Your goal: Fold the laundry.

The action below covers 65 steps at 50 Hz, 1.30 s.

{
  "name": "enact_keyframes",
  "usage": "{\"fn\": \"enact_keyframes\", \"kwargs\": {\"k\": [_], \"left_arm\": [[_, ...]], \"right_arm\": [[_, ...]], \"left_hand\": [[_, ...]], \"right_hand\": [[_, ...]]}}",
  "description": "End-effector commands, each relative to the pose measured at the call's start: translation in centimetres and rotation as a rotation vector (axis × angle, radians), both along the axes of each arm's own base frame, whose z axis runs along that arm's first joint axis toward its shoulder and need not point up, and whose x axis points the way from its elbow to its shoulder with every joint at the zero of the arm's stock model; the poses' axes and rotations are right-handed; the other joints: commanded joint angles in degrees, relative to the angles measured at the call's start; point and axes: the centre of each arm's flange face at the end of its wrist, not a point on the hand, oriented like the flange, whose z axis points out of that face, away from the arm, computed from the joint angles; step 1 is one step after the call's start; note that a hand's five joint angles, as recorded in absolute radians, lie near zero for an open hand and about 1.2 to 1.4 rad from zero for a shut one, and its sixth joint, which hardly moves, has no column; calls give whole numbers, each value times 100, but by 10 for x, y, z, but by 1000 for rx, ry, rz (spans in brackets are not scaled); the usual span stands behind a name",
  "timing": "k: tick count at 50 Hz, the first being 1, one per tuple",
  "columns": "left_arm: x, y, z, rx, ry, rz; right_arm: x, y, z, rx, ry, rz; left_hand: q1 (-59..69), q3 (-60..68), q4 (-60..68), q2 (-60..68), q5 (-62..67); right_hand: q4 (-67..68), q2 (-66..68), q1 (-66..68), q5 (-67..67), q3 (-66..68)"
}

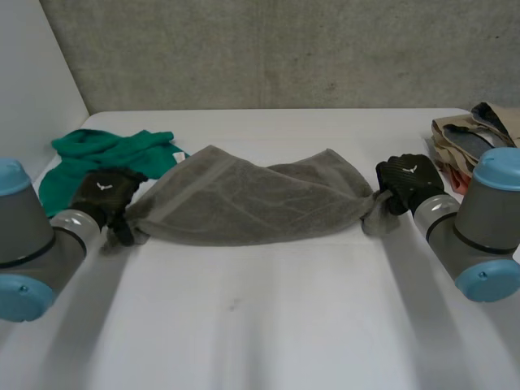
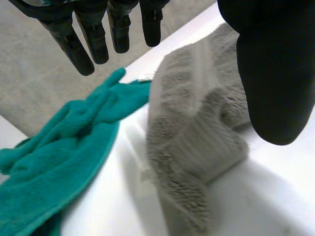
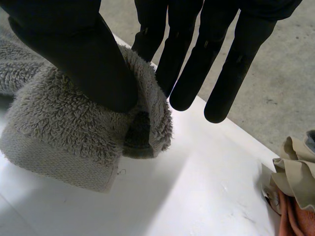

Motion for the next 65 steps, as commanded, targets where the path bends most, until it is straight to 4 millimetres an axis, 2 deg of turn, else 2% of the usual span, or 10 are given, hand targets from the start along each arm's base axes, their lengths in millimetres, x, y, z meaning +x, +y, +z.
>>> {"fn": "enact_keyframes", "kwargs": {"k": [1, 15, 20, 22, 30, 38, 44, 49, 61, 65], "left_arm": [[10, -8, 3, -3, -14, 24], [0, -16, -25, 64, -125, -33], [-8, -28, -24, 32, -119, -48], [-9, -30, -20, 22, -118, -46], [-19, -6, 58, -136, -6, -42], [-23, 56, 199, -446, 284, -81], [-25, 82, 238, -504, 362, -117], [-34, 92, 235, -441, 362, -142], [-61, 103, 156, -147, 281, -165], [-65, 108, 146, -112, 270, -157]], "right_arm": [[-1, 1, -1, 13, -24, -5], [-2, 3, -2, 24, -20, -8], [-2, 4, -3, 30, -23, -9], [-2, 4, 1, 20, -23, -13], [-27, 6, 68, -101, -16, -95], [-52, 6, 210, -494, -94, -121], [-42, -17, 242, -596, -179, -68], [-17, -48, 221, -566, -220, -18], [48, -82, 65, -351, -121, 41], [53, -85, 41, -333, -103, 7]], "left_hand": [[271, 188, 231, 187, 93], [707, 624, 667, 623, 529], [6298, 6216, 6259, 6214, 6120], [6897, 6815, 6858, 6813, 6719], [6897, 6815, 6858, 6813, 6719], [6897, 6815, 6858, 6813, 6719], [6897, 6815, 6858, 6813, 6719], [6897, 6815, 6858, 6813, 6719], [6897, 6815, 6858, 6813, 6719], [6897, 6815, 6858, 6813, 6719]], "right_hand": [[1138, 1250, 1498, 1330, 1190], [1138, 1250, 1498, 1330, 1190], [1138, 1250, 1498, 1330, 1190], [1138, 1250, 1498, 1330, 1190], [1138, 1250, 1498, 1330, 1190], [1138, 1250, 1498, 1330, 1190], [1138, 1250, 1498, 1330, 1190], [1138, 1250, 1498, 1330, 1190], [1138, 1250, 1498, 1330, 1190], [-4218, -4106, -3858, -4026, -4166]]}}
